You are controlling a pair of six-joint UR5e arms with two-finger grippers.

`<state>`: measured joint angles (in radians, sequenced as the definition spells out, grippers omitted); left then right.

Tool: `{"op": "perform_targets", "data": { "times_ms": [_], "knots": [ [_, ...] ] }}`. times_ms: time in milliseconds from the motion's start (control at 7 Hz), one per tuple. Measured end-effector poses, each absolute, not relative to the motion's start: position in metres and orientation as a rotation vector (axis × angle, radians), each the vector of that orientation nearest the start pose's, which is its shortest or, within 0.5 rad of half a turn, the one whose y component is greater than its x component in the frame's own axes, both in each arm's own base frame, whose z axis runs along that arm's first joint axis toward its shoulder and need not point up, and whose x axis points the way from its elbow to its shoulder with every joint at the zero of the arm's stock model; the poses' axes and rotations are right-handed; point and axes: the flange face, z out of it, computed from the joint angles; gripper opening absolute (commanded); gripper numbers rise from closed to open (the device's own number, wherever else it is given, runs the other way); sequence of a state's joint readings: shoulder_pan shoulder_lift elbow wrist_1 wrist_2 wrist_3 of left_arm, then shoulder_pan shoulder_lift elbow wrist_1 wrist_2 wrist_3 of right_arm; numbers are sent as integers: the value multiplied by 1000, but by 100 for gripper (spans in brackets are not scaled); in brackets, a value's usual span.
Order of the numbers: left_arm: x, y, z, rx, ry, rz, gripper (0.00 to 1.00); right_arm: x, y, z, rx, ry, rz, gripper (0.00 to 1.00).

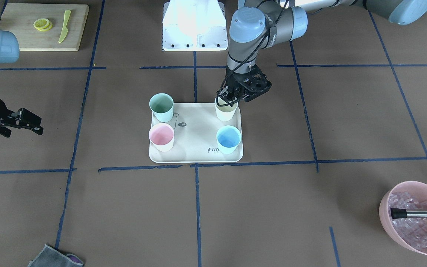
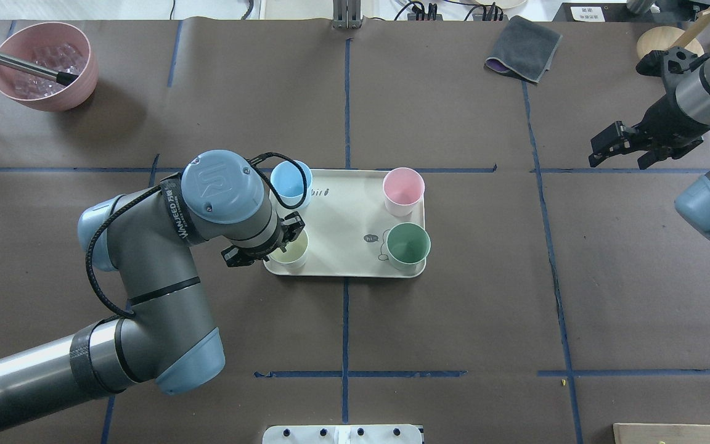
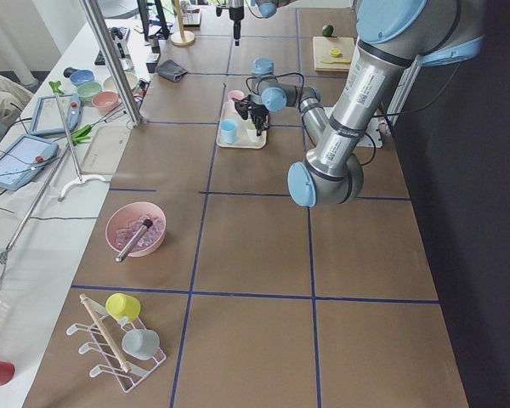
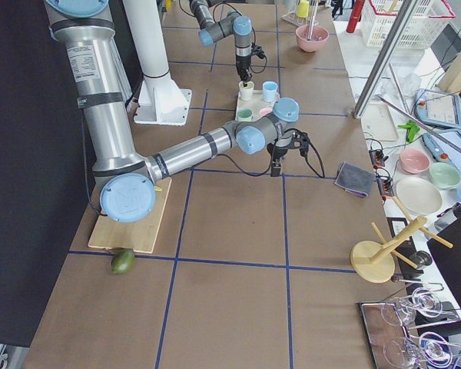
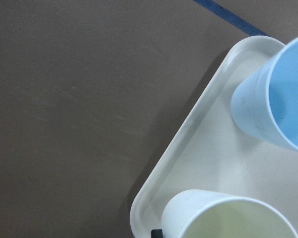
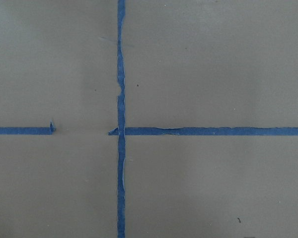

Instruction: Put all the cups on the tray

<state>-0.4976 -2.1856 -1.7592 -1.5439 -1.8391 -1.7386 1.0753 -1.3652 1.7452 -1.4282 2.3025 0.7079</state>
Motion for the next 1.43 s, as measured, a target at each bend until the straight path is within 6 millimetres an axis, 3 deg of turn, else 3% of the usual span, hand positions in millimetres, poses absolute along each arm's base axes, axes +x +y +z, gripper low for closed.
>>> {"op": "perform_targets", "data": {
  "times_ms": [143, 286, 571, 714, 1000, 1286, 1429],
  "knots": [
    [508, -410, 222, -106, 823, -488, 100, -214, -537, 449, 6, -869, 6, 100],
    [469, -416, 225, -87, 829, -421, 100, -213, -536, 451, 6, -867, 4, 100],
    [361, -429, 263, -36, 808, -222, 100, -196, -535, 468, 20, -855, -34, 100],
    [308, -440, 296, 0, 783, -122, 100, -170, -535, 484, 43, -844, -67, 100],
    [199, -465, 368, 44, 761, 65, 100, -99, -532, 521, 86, -803, -134, 100],
    [84, -491, 459, 92, 728, 208, 100, -14, -522, 556, 93, -755, -242, 100],
    [31, -503, 510, 95, 710, 247, 100, 22, -506, 579, 86, -746, -289, 100]
  ]
}}
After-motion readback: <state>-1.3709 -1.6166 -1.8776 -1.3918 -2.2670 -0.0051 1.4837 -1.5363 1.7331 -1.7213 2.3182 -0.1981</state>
